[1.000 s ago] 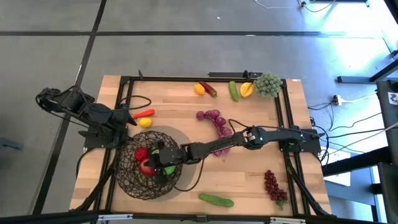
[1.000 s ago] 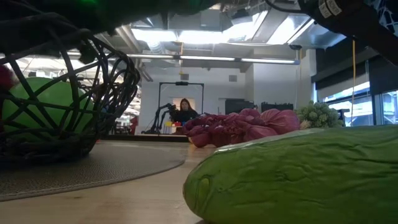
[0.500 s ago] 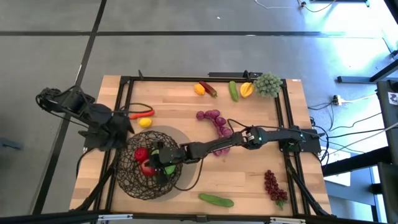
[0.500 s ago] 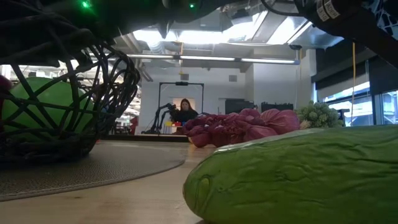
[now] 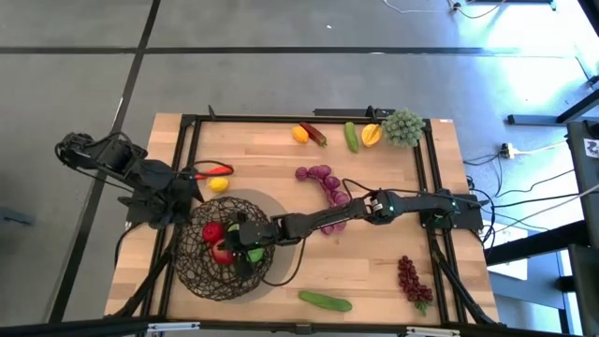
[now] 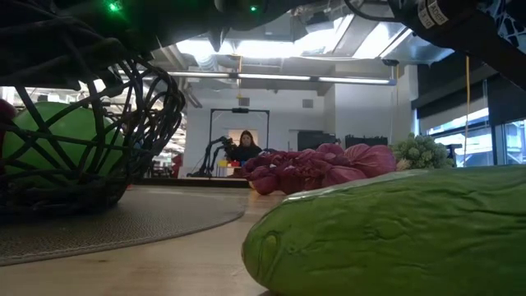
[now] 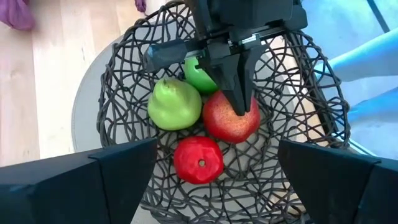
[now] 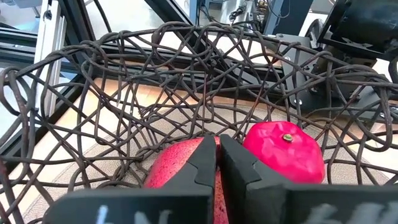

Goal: Build produce basket
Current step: Put the red pomegranate into the black wire basket, then put the top yellow lemon into the black wire basket

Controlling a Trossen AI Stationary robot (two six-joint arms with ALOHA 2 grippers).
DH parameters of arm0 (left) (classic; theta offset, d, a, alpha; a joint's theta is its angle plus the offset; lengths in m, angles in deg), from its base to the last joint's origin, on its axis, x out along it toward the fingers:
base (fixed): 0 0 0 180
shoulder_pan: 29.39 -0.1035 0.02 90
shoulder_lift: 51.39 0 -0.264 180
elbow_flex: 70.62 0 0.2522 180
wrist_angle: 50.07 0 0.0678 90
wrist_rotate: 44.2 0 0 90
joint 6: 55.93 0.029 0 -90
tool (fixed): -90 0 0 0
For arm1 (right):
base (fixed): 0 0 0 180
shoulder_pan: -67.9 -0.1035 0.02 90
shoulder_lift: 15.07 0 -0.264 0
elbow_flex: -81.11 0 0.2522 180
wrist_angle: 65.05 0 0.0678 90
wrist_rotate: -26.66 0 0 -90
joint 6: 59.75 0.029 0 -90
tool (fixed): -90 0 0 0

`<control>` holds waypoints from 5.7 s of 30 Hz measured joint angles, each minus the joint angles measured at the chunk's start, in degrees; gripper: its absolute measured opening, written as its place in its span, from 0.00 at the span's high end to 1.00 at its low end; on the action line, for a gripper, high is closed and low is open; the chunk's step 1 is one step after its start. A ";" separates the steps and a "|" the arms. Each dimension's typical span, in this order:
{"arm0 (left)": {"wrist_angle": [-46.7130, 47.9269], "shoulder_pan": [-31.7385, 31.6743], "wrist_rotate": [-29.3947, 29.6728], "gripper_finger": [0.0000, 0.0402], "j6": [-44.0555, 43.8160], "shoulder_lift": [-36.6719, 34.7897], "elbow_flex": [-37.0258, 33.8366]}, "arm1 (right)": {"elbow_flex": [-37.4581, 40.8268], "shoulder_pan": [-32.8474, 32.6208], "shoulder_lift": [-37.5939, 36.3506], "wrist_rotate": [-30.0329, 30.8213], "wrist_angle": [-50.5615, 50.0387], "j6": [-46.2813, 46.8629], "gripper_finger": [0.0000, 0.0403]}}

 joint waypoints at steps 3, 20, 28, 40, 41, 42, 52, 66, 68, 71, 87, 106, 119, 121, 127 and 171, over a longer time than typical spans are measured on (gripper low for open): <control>0.00 0.00 0.00 0.19 0.00 0.00 -0.01 | 0.00 0.04 0.00 -0.01 -0.04 0.12 0.97; 0.00 0.00 0.04 0.19 -0.18 0.00 -0.01 | 0.13 0.05 -0.10 0.21 1.31 -1.96 0.76; 0.57 0.00 0.04 0.19 -1.23 0.00 -0.01 | 0.13 0.05 -0.52 0.18 1.54 -1.74 0.77; 2.33 0.02 1.75 0.19 -2.25 -0.02 -0.03 | 0.11 0.05 -9.21 9.97 -5.48 -2.67 0.77; 2.20 0.02 2.61 0.19 -2.98 0.00 -0.03 | 0.09 0.03 -10.78 11.36 -7.09 -2.29 0.77; 2.00 0.02 3.12 0.19 -3.53 -0.02 -0.03 | 0.07 0.03 -12.41 13.13 -9.04 -1.73 0.77; -0.45 0.01 12.30 0.19 -6.10 -0.02 -0.03 | -0.10 -0.57 -28.43 27.16 -29.66 8.33 0.77; -11.26 0.00 19.94 0.19 -5.64 0.81 -0.03 | 0.11 4.91 -36.90 22.85 -67.93 32.78 0.77; -11.20 0.00 19.79 0.19 -5.64 0.76 -0.03 | 0.10 5.03 -37.16 19.85 -72.47 32.80 0.77; -11.17 0.00 19.75 0.19 -5.58 0.71 -0.03 | 0.09 4.99 -37.16 18.80 -77.82 35.33 0.77; -13.62 -0.84 26.03 0.19 -4.11 3.09 -0.03 | 0.33 7.47 -40.07 13.69 -85.14 37.27 0.77; -15.10 -12.64 26.03 0.19 -4.20 5.57 -0.03 | 0.37 0.75 -43.94 -7.43 -85.15 26.71 0.77; -14.62 -14.21 19.74 0.19 -2.51 5.10 -0.03 | 0.39 -12.30 -34.05 -10.21 -82.63 37.32 0.77; -14.64 -14.21 16.79 0.19 -0.92 5.11 -0.03 | 0.39 -13.44 -31.87 -12.20 -81.02 38.89 0.77; -14.64 -14.14 15.11 0.19 0.57 5.09 -0.03 | 0.42 -14.59 -24.78 -13.85 -79.23 45.91 0.77; -14.72 -14.14 19.16 0.19 -0.11 5.09 -0.03 | -0.92 14.70 -23.87 -4.20 -79.90 28.42 0.44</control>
